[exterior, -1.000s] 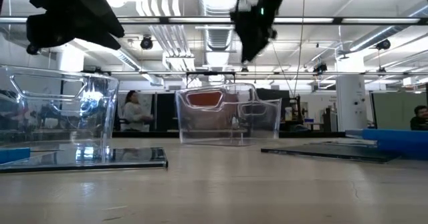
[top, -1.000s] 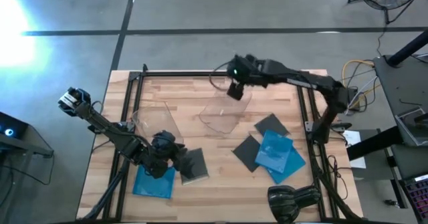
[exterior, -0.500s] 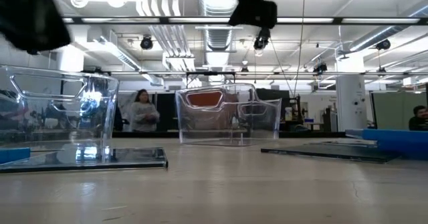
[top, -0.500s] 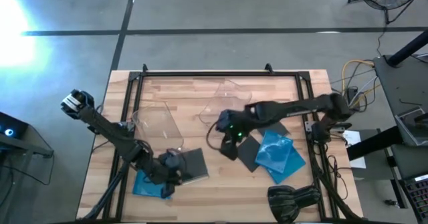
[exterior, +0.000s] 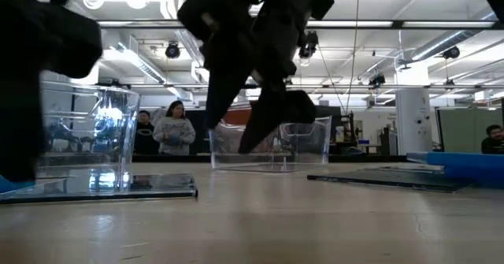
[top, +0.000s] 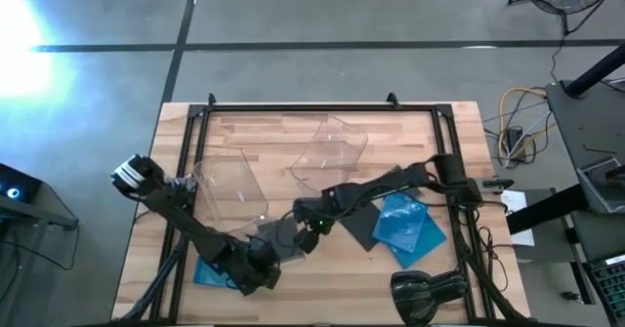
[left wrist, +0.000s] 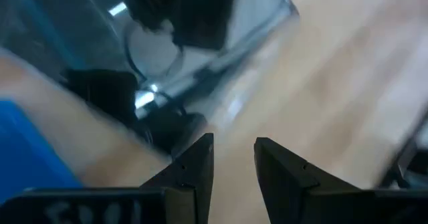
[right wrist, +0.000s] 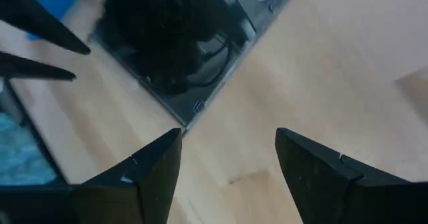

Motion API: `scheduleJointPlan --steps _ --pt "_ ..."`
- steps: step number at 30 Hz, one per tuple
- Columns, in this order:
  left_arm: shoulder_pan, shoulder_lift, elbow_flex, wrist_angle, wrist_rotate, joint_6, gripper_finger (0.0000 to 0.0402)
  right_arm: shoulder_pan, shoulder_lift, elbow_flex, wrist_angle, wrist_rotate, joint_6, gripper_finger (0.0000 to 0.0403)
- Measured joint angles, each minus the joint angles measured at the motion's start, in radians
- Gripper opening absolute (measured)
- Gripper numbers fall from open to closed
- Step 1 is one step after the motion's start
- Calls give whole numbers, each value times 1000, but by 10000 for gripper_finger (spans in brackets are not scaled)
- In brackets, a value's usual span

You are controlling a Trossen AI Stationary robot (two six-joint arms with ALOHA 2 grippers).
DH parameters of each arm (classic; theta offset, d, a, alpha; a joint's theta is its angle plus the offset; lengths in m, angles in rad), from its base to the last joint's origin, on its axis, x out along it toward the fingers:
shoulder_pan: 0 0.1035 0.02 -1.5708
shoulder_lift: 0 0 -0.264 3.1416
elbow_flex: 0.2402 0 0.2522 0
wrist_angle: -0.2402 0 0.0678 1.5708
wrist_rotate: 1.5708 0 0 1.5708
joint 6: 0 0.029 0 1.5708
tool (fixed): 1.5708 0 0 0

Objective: Pick & place jewel cases by type
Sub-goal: Put the left black CD case into the right transparent bin

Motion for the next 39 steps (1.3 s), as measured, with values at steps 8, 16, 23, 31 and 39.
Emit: scheduleJointPlan --steps 8,16,23,31,39 --pt "-28 70 53 -6 -6 -10 90 -4 14 7 42 194 -216 235" --pt "-70 61 56 -171 2 -168 89 -22 6 13 198 80 -577 235" --pt "-79 19 141 -569 29 -242 86 -30 4 13 240 71 -610 235" --pt "-96 22 304 -675 -98 -339 78 -26 10 13 192 46 -286 235" --pt "-109 76 254 -472 1 -467 78 -15 10 -10 174 5 -95 235"
